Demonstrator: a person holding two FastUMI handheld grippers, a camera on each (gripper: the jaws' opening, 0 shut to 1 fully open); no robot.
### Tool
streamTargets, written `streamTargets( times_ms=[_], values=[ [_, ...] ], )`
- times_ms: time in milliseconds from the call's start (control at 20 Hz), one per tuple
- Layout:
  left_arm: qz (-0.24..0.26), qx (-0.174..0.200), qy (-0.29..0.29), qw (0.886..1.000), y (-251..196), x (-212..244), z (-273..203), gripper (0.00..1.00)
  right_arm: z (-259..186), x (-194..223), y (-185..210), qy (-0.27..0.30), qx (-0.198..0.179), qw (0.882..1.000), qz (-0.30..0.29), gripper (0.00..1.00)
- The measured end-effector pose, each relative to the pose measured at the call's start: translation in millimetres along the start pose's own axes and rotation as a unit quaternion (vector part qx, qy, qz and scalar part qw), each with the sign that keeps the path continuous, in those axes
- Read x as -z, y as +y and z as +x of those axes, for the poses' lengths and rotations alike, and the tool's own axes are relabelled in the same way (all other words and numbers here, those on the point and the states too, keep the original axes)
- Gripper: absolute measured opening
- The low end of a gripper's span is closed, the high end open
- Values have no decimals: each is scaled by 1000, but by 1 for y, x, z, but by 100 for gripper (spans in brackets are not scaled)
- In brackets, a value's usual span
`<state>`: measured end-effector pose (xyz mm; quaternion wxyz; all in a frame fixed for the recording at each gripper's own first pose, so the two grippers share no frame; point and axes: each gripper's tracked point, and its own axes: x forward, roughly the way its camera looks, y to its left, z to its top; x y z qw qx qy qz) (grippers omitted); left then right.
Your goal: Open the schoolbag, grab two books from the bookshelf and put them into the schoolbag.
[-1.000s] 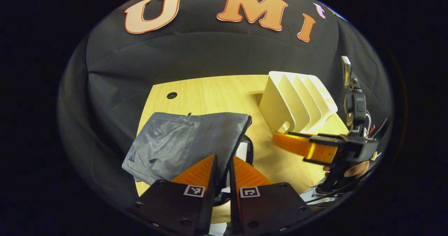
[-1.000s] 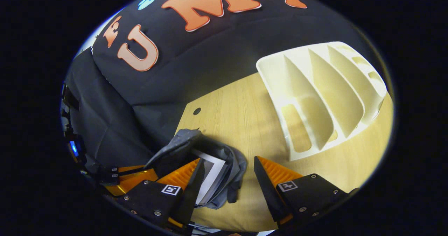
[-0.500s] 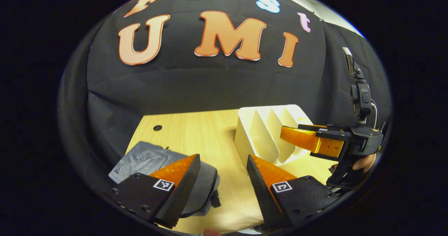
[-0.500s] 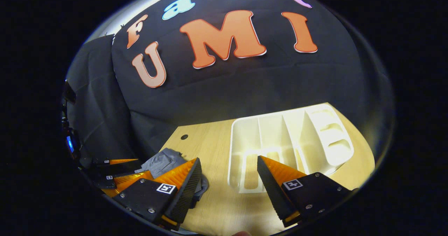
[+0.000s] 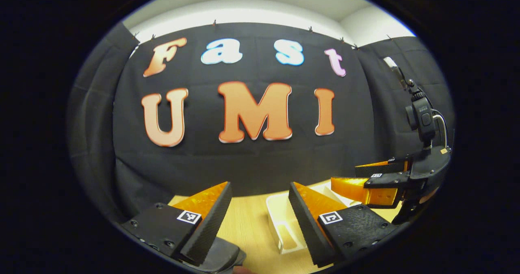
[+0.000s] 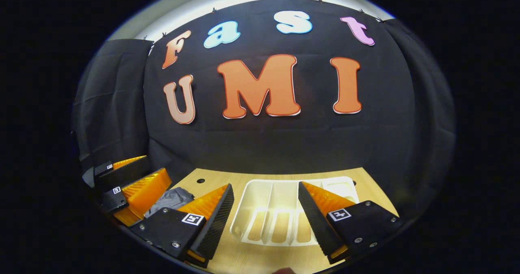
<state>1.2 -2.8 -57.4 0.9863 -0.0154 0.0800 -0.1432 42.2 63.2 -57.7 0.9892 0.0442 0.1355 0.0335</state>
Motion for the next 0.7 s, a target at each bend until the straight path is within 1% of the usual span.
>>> streamTargets(
  times_ms=[100, 150, 200, 250, 300, 400, 450, 500, 550, 600, 700],
  values=[
    [-4, -14, -6, 1000, -17, -5, -1, 90, -11, -23, -10, -36, -8, 999, -13, 95],
    [-10, -23, -14, 1000, -26, -12, -1, 92, -16, -31, -14, -52, -12, 998, -23, 95],
    [-17, -24, -25, 999, -33, -17, -3, 92, -19, -36, -18, -66, -16, 997, -32, 95],
    [-22, -35, -25, 999, -37, -17, -3, 93, -22, -39, -21, -71, -18, 997, -40, 94],
    [-27, -46, -28, 998, -39, -18, -6, 91, -25, -40, -24, -77, -21, 996, -45, 95],
    [-37, -71, -32, 996, -45, -18, -9, 93, -29, -41, -31, -83, -26, 995, -51, 95],
    [-42, -73, -33, 996, -50, -19, -10, 92, -29, -37, -36, -78, -26, 995, -47, 95],
    [-41, -73, -36, 996, -53, -22, -10, 94, -28, -34, -38, -76, -28, 996, -42, 95],
    [-36, -75, -37, 996, -54, -24, -9, 92, -27, -32, -40, -74, -28, 996, -38, 95],
    [-31, -76, -35, 996, -54, -23, -7, 94, -25, -30, -43, -71, -26, 996, -37, 95],
    [-31, -70, -34, 996, -55, -22, -4, 94, -22, -29, -45, -69, -21, 997, -36, 95]
  ],
)
